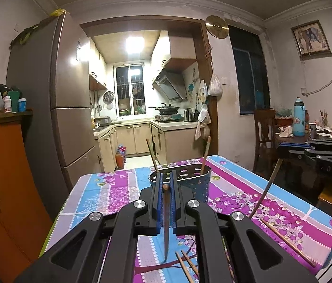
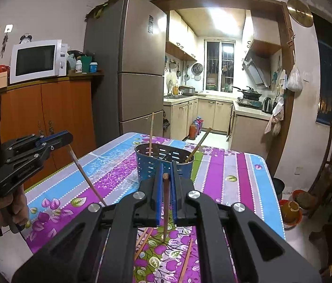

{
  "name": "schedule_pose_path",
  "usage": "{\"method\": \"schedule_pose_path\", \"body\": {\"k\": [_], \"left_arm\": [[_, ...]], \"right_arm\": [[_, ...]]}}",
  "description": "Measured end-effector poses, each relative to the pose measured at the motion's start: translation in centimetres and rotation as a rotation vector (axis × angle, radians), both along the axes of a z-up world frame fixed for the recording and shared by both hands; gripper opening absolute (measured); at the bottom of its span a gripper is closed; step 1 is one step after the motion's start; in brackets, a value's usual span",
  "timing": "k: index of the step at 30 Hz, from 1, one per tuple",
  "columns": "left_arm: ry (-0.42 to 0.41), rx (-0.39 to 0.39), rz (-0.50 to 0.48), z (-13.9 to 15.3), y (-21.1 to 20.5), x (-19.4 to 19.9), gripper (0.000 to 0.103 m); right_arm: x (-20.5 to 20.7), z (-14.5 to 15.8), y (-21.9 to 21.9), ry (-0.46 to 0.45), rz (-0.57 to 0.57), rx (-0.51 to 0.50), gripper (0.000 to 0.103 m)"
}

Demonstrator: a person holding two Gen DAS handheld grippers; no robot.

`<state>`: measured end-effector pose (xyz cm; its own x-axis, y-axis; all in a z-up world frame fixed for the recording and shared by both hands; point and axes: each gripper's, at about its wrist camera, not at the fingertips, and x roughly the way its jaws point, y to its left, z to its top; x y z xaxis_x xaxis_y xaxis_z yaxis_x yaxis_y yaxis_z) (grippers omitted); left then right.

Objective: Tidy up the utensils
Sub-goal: 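Lift the chopsticks and carry both tools over the utensil holder, then lower the chopsticks into the holder and open both tools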

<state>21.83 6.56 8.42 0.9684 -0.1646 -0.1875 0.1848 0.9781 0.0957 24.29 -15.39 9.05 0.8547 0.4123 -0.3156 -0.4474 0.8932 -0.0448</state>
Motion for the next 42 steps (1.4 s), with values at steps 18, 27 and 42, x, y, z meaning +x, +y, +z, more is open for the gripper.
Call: {"method": "schedule_pose_path", "body": {"k": [18, 27, 42], "left_arm": [[0.0, -0.035, -0.027, 6.6, -0.1, 2.7, 0.007], [-0.058, -0.071, -0.039, 12.0, -0.9, 5.1, 0.007], [-0.074, -0.08, -0.036, 15.7, -2.5, 12.8, 0.007]], "right_arm": [[2.7, 5.2, 0.2, -0.006, 0.016, 0.023, 0.005], [5.3, 11.6, 0.6, -0.046, 0.029, 0.04, 0.005], [12.8, 14.6, 1.8, -0.042, 0.017, 0.07, 0.005]]}}
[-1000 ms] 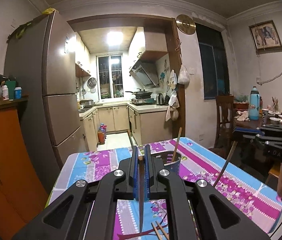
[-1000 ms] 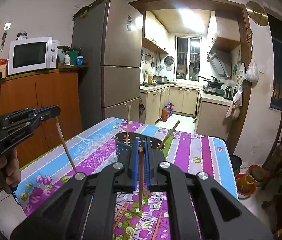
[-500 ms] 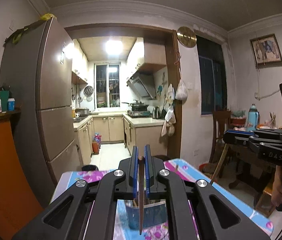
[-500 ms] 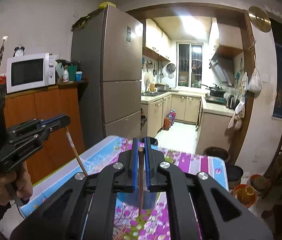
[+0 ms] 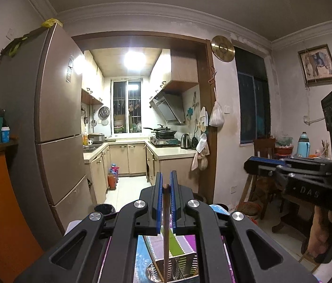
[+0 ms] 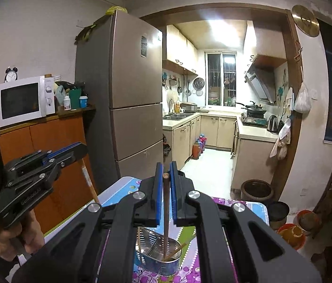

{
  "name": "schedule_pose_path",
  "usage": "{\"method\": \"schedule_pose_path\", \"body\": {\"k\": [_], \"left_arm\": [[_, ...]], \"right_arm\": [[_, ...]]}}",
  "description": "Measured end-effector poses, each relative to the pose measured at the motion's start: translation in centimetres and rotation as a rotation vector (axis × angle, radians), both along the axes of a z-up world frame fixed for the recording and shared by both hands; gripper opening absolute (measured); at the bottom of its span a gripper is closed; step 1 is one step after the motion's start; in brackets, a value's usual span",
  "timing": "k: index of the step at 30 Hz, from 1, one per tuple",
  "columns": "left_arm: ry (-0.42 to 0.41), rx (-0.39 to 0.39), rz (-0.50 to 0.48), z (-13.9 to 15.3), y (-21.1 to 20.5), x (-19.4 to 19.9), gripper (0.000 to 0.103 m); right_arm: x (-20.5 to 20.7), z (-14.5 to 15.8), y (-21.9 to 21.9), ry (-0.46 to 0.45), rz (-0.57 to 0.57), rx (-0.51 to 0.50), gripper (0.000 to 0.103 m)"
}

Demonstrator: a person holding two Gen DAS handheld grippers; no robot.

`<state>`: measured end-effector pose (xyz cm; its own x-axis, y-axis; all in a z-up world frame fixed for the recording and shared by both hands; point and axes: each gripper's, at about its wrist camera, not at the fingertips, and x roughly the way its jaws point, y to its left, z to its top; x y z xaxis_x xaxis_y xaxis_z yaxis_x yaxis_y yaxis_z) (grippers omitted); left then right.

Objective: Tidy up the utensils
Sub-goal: 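Lower the chopsticks into the holder and open both tools, then withdraw both open tools from the holder back toward the chopsticks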

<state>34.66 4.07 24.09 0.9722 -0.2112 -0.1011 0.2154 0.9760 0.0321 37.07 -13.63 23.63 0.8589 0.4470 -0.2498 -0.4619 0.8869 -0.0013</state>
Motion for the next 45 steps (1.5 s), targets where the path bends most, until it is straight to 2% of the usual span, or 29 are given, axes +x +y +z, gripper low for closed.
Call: {"method": "schedule_pose_path", "body": {"k": [7, 15, 30, 32, 34, 35, 36, 41, 45], "left_arm": [[0.04, -0.01, 0.003, -2.3, 0.1, 3.5, 0.007], [0.065, -0.017, -0.005, -4.8, 0.5, 5.9, 0.007], [0.123, -0.018, 0.009, -6.7, 0.7, 8.6, 0.008], [0.131, -0.026, 0.024, -6.7, 1.0, 9.0, 0.011], [0.134, -0.036, 0.028, -6.7, 1.4, 9.0, 0.034], [0.129, -0.038, 0.035, -6.8, 1.6, 9.0, 0.036], [0.128, -0.038, 0.039, -6.7, 1.7, 9.0, 0.036], [0.127, -0.045, 0.058, -6.6, 2.1, 8.7, 0.038], [0.123, -0.051, 0.067, -6.4, 2.5, 8.0, 0.045]], "right_arm": [[3.0, -2.2, 0.2, 0.049, 0.006, 0.003, 0.005], [5.4, -4.7, 0.0, 0.121, 0.001, 0.003, 0.005], [8.0, -7.2, 0.8, 0.194, 0.006, -0.023, 0.005], [8.3, -7.3, 0.5, 0.198, 0.0, -0.013, 0.006], [8.4, -7.1, 0.2, 0.191, -0.008, -0.003, 0.016], [8.2, -7.0, 0.0, 0.183, -0.012, 0.004, 0.031], [7.9, -6.8, -0.2, 0.17, -0.018, 0.01, 0.041], [6.8, -6.0, -1.3, 0.133, -0.028, 0.034, 0.048], [5.9, -5.6, -2.5, 0.119, -0.035, 0.047, 0.052]]}}
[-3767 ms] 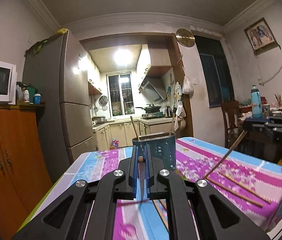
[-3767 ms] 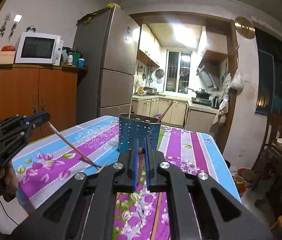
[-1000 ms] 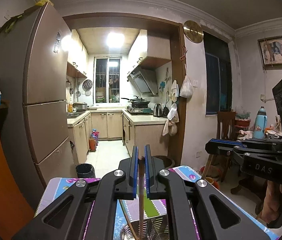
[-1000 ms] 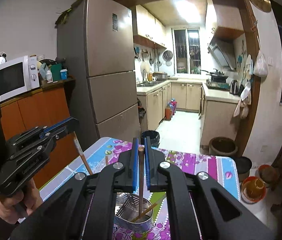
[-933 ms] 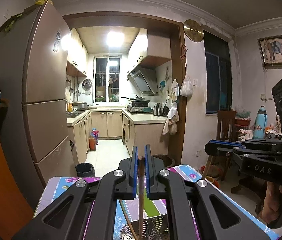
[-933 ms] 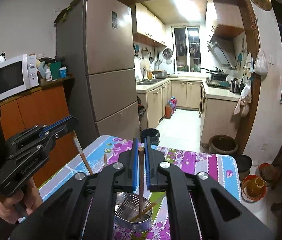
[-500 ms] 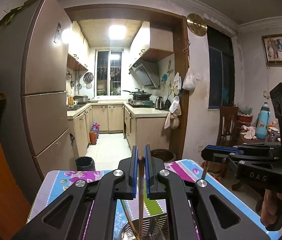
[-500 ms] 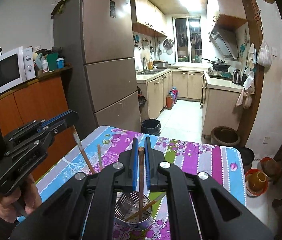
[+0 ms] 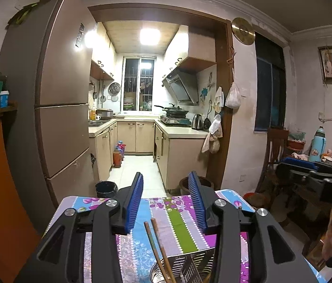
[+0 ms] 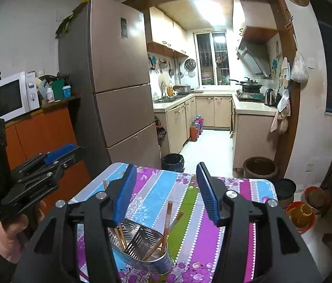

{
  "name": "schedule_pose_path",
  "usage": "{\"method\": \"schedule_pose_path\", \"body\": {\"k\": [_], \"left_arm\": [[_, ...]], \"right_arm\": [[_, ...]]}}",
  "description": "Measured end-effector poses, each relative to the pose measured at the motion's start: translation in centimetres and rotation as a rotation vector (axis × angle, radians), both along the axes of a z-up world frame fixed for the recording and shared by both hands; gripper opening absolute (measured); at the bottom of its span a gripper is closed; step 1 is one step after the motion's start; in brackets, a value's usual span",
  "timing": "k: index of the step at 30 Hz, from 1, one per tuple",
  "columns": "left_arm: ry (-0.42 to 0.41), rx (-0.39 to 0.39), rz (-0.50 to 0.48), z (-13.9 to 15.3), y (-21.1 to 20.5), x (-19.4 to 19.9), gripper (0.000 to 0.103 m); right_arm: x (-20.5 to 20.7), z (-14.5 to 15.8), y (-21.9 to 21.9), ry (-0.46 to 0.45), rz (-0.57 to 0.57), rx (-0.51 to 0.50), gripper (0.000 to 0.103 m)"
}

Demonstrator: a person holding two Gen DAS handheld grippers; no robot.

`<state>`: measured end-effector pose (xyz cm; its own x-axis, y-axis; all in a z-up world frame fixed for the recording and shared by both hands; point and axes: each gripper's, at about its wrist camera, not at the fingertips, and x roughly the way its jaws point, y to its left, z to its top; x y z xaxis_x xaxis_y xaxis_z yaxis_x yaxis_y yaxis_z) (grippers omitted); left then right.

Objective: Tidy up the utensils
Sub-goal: 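Withdraw both open tools from the holder back toward the chopsticks, then close the left tool on a chopstick while the right tool grasps another chopstick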

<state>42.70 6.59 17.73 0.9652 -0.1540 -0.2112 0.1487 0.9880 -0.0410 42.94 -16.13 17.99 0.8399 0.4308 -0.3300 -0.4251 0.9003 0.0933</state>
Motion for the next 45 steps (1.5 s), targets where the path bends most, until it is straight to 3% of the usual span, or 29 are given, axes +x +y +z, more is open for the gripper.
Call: {"method": "schedule_pose_path", "body": {"k": [6, 12, 16, 23, 25, 27, 29, 33, 35, 45], "left_arm": [[-0.015, -0.012, 0.006, 0.3, 1.1, -3.6, 0.053], [-0.051, 0.03, -0.023, -2.2, 2.3, -13.6, 0.068], [-0.03, 0.044, -0.056, -5.7, 3.0, -20.3, 0.071], [0.063, 0.036, -0.074, -13.8, 3.1, -28.5, 0.072], [0.099, 0.02, -0.081, -16.4, 2.8, -30.1, 0.072], [0.13, 0.03, -0.093, -19.1, 2.1, -31.4, 0.072], [0.153, 0.054, -0.108, -21.2, 1.5, -32.3, 0.072], [0.224, 0.052, -0.155, -25.3, 0.4, -33.2, 0.056], [0.231, 0.067, -0.165, -26.6, -0.1, -33.4, 0.052], [0.226, 0.1, -0.17, -28.7, -1.8, -33.0, 0.04]], "right_arm": [[-3.4, 0.3, -1.6, -0.015, 0.004, 0.017, 0.056], [-11.9, -0.3, -3.1, -0.07, 0.064, 0.017, 0.068], [-19.7, -3.6, -3.9, -0.082, 0.104, 0.023, 0.071], [-28.1, -11.6, -3.6, -0.053, 0.089, 0.051, 0.071], [-30.1, -14.8, -3.0, -0.035, 0.061, 0.056, 0.067], [-31.0, -17.6, -2.1, 0.002, 0.054, 0.05, 0.042], [-31.8, -20.7, -0.9, 0.047, 0.048, 0.029, 0.031], [-33.0, -25.3, 1.7, 0.109, 0.051, -0.012, 0.024], [-33.1, -27.1, 2.6, 0.135, 0.041, -0.023, 0.022], [-33.1, -29.5, 3.8, 0.119, 0.003, -0.075, 0.017]]}}
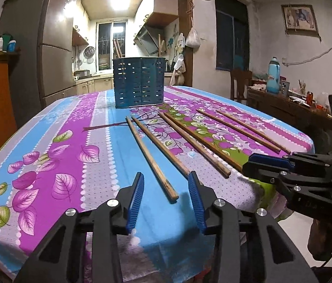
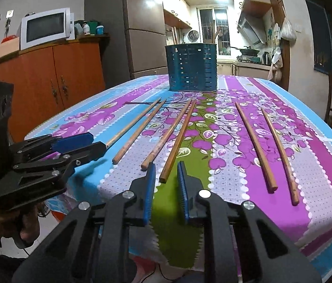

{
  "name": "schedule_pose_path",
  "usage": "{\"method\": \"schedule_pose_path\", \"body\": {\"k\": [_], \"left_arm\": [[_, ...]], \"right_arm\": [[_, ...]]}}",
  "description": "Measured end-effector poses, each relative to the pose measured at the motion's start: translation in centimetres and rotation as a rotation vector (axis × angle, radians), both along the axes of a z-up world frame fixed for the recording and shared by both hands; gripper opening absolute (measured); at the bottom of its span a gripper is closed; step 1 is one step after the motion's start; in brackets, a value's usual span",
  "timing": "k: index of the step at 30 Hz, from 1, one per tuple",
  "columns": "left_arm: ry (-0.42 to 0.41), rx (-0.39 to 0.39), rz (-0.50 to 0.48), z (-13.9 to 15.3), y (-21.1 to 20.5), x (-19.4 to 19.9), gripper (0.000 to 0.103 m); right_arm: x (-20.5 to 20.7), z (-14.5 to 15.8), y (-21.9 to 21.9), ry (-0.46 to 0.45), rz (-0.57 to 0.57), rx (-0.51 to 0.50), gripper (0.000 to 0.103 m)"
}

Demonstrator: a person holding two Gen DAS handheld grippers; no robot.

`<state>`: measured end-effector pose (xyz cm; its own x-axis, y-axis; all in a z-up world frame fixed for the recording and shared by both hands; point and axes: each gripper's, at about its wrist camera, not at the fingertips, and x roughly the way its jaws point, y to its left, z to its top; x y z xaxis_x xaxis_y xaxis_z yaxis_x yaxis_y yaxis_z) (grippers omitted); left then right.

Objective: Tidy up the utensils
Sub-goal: 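Close the left tool on a chopstick while the right tool grasps another chopstick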

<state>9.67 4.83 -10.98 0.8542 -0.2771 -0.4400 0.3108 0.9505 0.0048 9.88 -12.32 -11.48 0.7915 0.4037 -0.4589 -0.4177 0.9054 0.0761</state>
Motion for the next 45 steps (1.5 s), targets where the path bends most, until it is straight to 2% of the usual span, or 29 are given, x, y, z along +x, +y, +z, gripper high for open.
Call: {"method": "schedule_pose_path", "body": {"k": [2, 14, 17, 41, 45], "left_arm": [[-0.003, 0.004, 0.007, -0.3, -0.2, 0.0, 0.04], [-0.062, 0.053, 0.054, -1.1, -1.3, -0.8, 0.021], [-0.067, 0.049, 0.064, -1.1, -1.2, -0.9, 0.012], [-0.121, 0.043, 0.096, -1.7, -1.2, -0.9, 0.012], [-0.115, 0.049, 0.096, -1.6, -1.3, -0.8, 0.012]], "right_arm": [[-0.1, 0.0, 0.3, -0.009, -0.009, -0.011, 0.017], [0.0, -0.5, 1.2, -0.048, -0.059, -0.034, 0.014], [0.0, -0.6, 1.1, -0.054, -0.071, -0.023, 0.009], [0.0, -1.0, 1.4, -0.112, -0.096, -0.039, 0.007], [0.0, -0.9, 1.0, -0.099, -0.101, -0.012, 0.007]]}}
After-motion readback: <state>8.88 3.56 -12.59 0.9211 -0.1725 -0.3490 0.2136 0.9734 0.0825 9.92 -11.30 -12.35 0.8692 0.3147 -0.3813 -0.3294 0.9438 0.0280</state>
